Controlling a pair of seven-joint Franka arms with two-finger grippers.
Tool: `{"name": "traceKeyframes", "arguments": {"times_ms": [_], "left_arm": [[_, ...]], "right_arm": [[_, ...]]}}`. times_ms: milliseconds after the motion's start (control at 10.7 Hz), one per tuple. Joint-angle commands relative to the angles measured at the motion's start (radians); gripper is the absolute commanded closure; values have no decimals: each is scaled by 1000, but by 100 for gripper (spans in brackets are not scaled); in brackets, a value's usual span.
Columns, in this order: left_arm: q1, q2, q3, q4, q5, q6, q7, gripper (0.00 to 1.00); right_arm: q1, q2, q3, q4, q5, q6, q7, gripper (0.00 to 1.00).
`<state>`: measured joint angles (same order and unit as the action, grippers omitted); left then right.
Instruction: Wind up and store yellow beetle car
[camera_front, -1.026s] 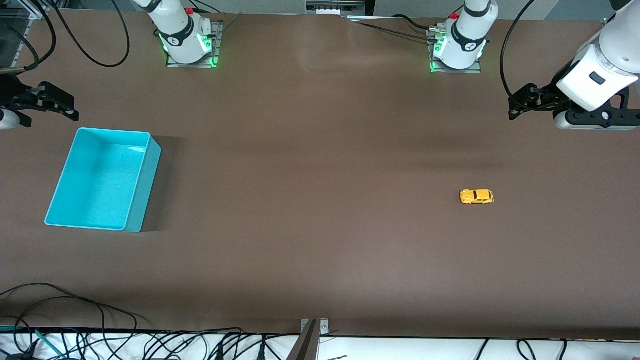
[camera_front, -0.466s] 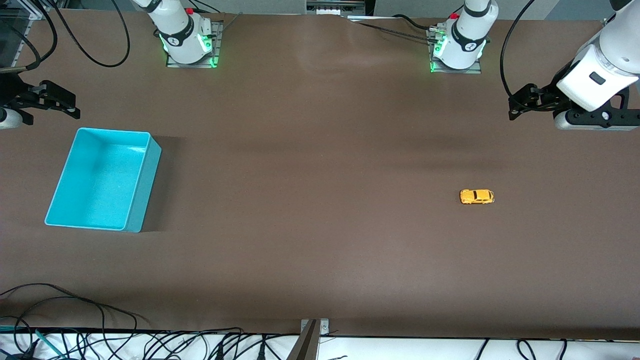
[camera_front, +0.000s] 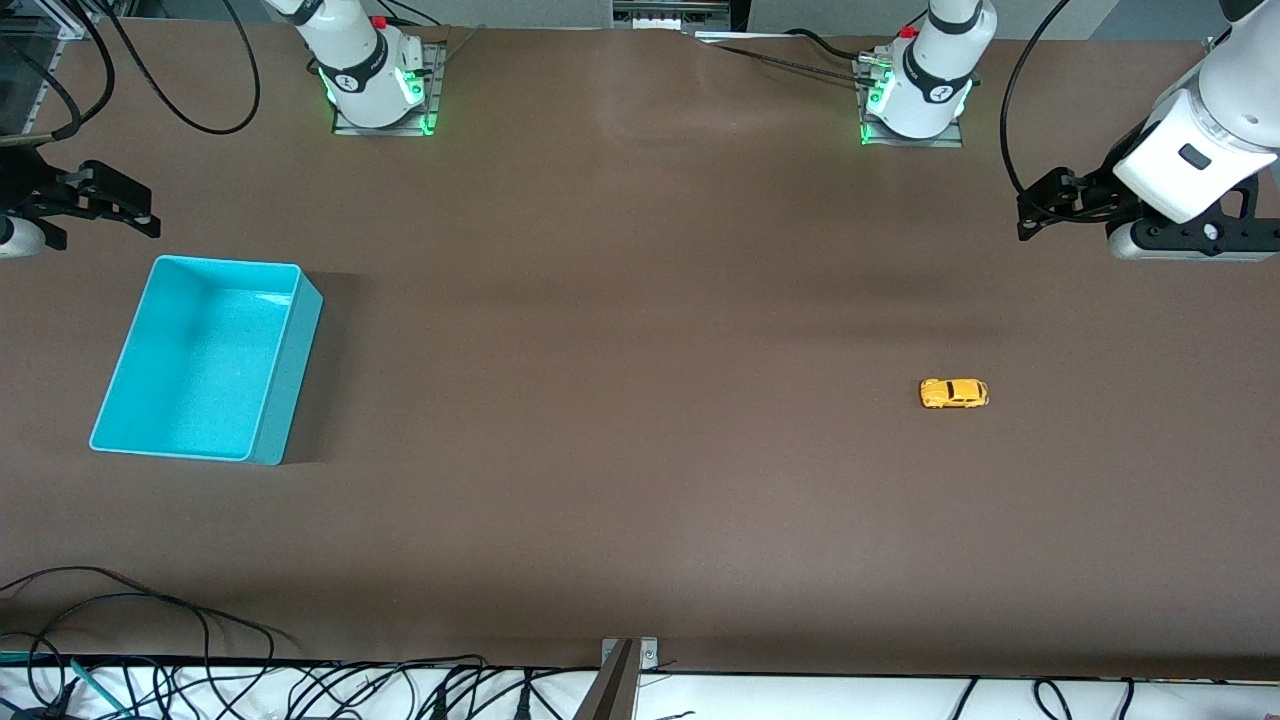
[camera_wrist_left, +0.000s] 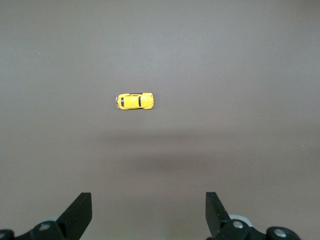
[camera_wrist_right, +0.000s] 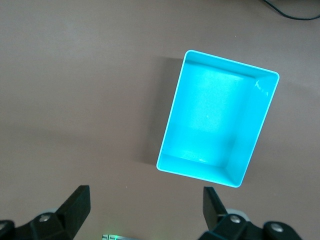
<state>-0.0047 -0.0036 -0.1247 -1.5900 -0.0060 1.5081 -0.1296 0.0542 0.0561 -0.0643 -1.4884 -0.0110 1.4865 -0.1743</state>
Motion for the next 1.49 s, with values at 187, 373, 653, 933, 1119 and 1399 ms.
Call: {"name": "traceKeyframes", "arguments": {"times_ms": [187, 373, 653, 933, 1119, 1399], "left_arm": [[5, 10, 3, 24, -15, -22, 24, 0], [5, 10, 3, 24, -15, -22, 24, 0], [5, 10, 3, 25, -15, -22, 28, 0], [5, 31, 5, 27, -17, -22, 25, 0], [20, 43, 7, 30, -29, -19, 30, 0], [29, 98, 7, 86, -16, -19, 216, 0]], "right_arm": [[-2, -4, 3, 5, 0, -15, -17, 0], [-4, -4, 3, 4, 0, -14, -17, 0], [-4, -4, 3, 4, 0, -14, -17, 0], [-4, -4, 3, 4, 0, -14, -24, 0], [-4, -4, 3, 4, 0, -8, -22, 0], [-4, -2, -6, 5, 2, 3, -22, 0]]}}
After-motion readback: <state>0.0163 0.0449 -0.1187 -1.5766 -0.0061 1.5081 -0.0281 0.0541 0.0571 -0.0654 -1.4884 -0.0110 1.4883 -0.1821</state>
